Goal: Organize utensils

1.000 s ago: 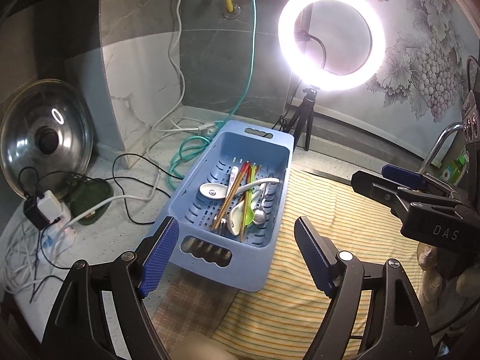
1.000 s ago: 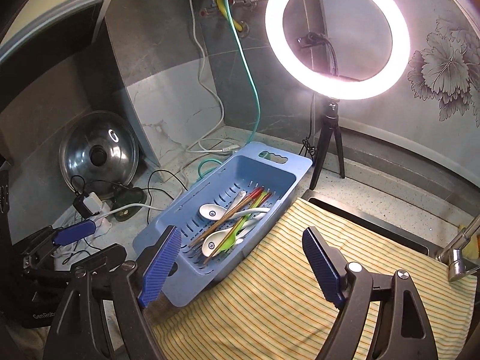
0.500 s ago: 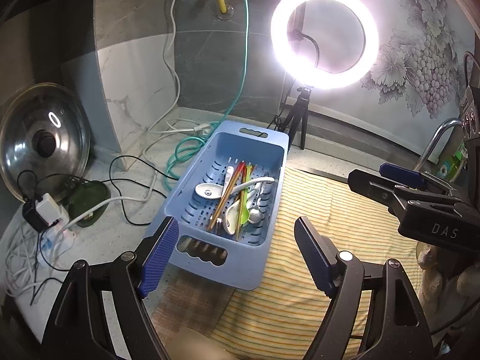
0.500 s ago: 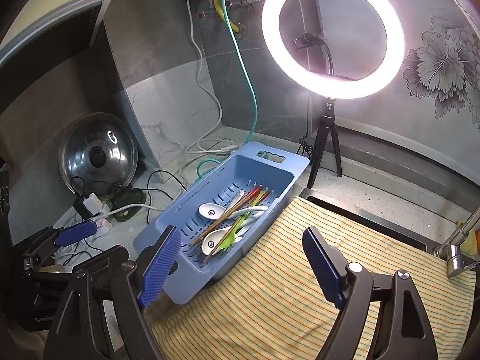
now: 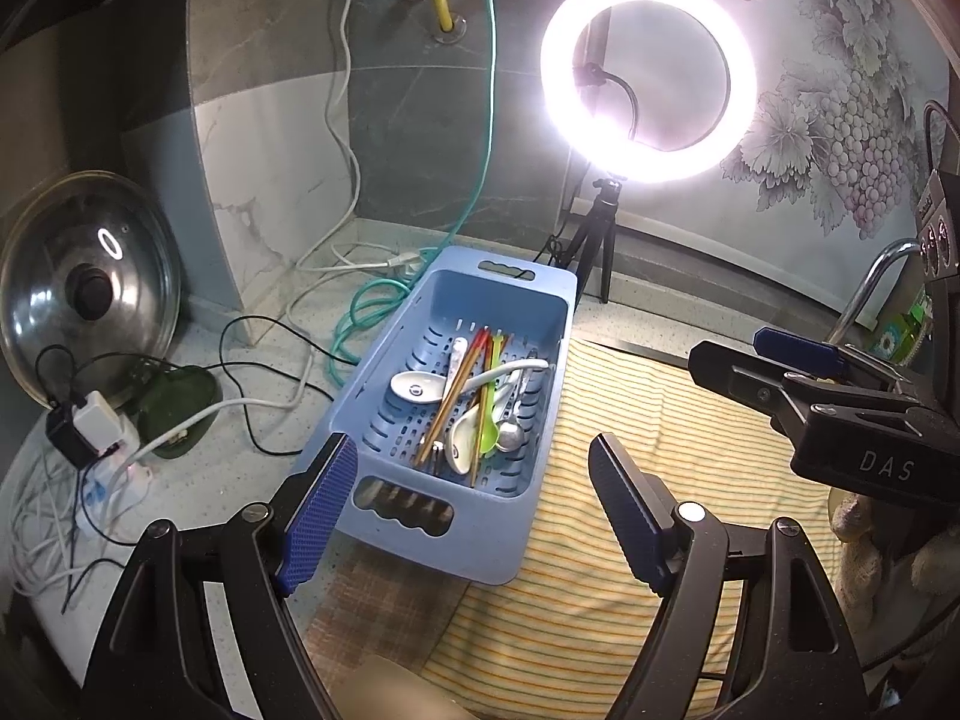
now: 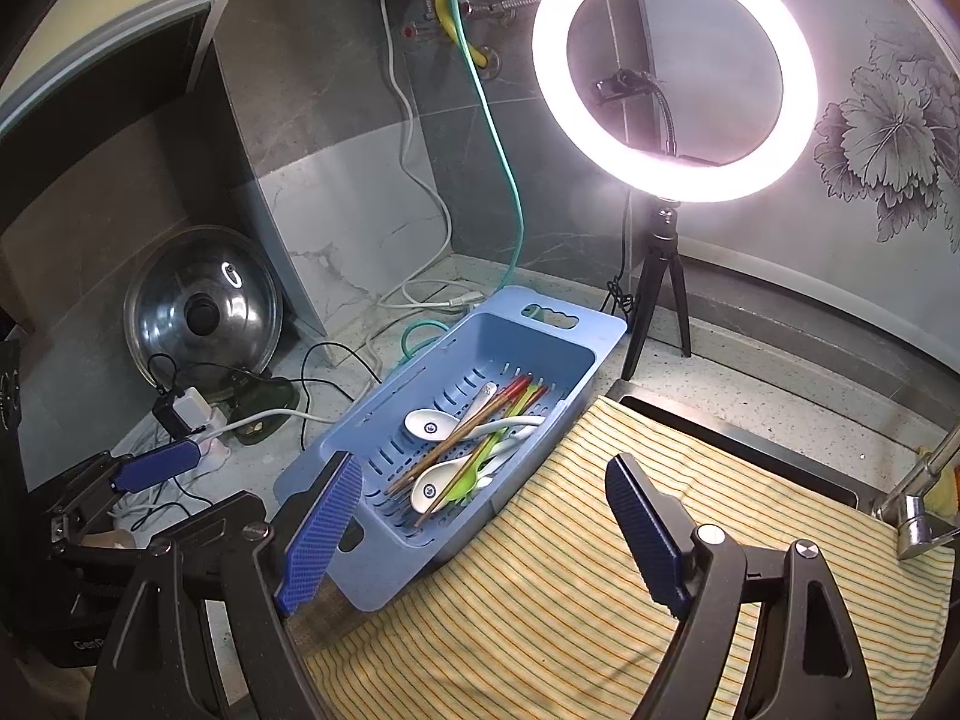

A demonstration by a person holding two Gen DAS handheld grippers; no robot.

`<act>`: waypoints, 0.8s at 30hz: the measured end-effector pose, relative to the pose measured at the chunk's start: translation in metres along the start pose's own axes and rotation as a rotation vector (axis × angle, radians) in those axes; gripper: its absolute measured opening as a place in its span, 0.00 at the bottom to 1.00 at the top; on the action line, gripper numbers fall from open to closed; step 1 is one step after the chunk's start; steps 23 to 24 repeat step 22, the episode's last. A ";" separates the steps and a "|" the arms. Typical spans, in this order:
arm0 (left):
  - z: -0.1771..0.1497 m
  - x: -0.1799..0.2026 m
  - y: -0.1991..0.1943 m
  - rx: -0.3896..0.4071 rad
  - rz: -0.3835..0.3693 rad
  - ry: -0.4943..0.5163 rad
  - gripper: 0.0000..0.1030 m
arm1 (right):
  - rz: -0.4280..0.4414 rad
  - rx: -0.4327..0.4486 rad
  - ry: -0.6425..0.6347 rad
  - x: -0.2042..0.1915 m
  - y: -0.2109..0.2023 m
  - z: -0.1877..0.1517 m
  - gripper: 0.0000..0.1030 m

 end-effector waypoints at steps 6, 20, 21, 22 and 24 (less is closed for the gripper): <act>0.000 0.001 0.003 -0.006 0.009 0.003 0.77 | -0.002 -0.005 0.002 0.002 0.001 -0.001 0.78; -0.001 0.000 0.002 0.002 0.009 0.004 0.77 | -0.001 -0.008 0.004 0.002 0.001 -0.002 0.78; -0.001 0.000 0.002 0.001 0.010 0.002 0.77 | -0.002 -0.008 0.004 0.002 0.001 -0.002 0.78; -0.002 0.000 0.002 0.000 0.008 0.003 0.77 | -0.003 -0.008 0.004 0.002 0.001 -0.002 0.78; -0.002 0.000 0.002 0.000 0.008 0.003 0.77 | -0.003 -0.008 0.004 0.002 0.001 -0.002 0.78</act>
Point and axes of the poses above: each gripper's, at about its wrist camera, not at the fingertips, and y roughly the way its jaws point, x to its right, z to its top, the point moved 5 cm from there along y, roughly the way its jaws point, and after that the axes turned 2 degrees about -y, right-handed, at the moved point
